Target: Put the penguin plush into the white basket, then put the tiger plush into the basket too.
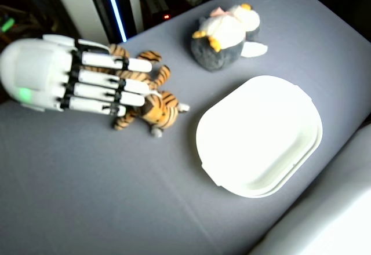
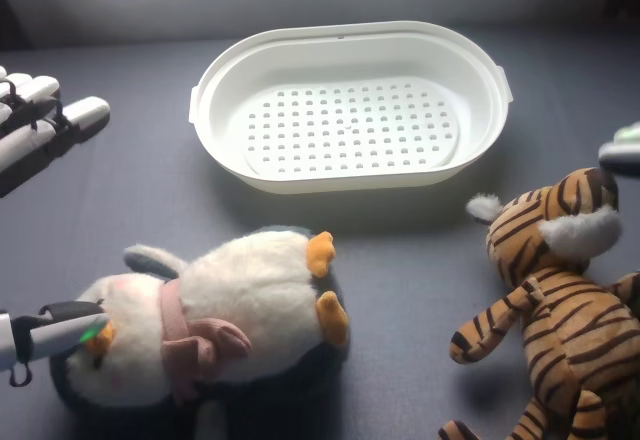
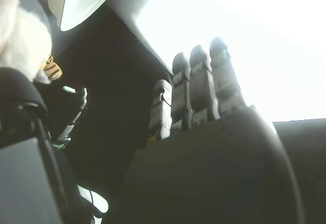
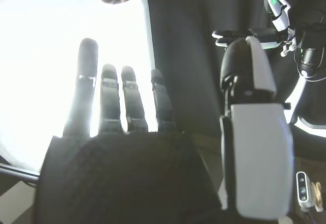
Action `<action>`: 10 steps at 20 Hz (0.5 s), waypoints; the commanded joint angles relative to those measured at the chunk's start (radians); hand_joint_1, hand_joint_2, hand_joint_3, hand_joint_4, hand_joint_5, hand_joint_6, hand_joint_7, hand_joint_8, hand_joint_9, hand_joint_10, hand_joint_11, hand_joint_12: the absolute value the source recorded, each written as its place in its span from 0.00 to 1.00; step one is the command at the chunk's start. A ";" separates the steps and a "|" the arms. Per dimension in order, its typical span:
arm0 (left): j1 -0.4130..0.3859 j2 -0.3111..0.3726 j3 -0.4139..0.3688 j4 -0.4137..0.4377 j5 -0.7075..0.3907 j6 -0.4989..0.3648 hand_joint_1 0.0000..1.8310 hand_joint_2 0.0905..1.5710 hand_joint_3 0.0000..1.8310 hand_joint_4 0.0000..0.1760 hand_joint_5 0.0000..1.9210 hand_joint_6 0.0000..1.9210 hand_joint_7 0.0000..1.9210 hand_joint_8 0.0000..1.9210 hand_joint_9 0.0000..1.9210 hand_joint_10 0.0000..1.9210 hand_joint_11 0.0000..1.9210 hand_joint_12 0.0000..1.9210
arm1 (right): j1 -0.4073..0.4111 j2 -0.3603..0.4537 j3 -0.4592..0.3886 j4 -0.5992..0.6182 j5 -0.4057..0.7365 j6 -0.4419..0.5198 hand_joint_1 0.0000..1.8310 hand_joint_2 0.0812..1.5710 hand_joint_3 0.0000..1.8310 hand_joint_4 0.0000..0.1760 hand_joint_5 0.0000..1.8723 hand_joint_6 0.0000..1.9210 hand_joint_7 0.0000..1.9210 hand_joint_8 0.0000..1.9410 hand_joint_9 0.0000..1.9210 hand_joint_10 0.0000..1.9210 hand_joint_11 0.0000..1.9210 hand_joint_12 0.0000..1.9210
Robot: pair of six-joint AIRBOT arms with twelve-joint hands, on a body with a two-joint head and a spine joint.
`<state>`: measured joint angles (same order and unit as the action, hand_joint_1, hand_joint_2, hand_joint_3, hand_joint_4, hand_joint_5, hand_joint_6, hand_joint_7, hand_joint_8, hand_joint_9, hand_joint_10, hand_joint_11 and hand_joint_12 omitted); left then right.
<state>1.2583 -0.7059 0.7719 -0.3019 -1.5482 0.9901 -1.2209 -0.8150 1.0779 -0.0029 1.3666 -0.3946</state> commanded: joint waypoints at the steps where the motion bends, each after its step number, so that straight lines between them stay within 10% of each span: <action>1: -0.003 0.004 0.000 -0.002 -0.126 -0.007 0.31 0.55 0.00 0.98 0.09 0.00 0.06 0.00 0.06 0.00 0.00 0.04 | 0.005 -0.001 0.003 0.029 0.125 0.006 0.32 0.78 0.00 0.24 0.22 0.00 0.20 0.00 0.19 0.00 0.18 0.06; 10: 0.050 0.055 -0.031 0.126 -0.082 -0.090 0.33 0.48 0.00 1.00 0.04 0.00 0.05 0.00 0.06 0.00 0.02 0.06 | 0.005 -0.012 0.009 0.029 0.115 0.006 0.33 0.78 0.00 0.27 0.23 0.00 0.20 0.00 0.19 0.00 0.19 0.04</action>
<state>1.3113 -0.6495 0.7422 -0.1562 -1.5551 0.9024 -1.2209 -0.8280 1.0851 -0.0002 1.3624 -0.3950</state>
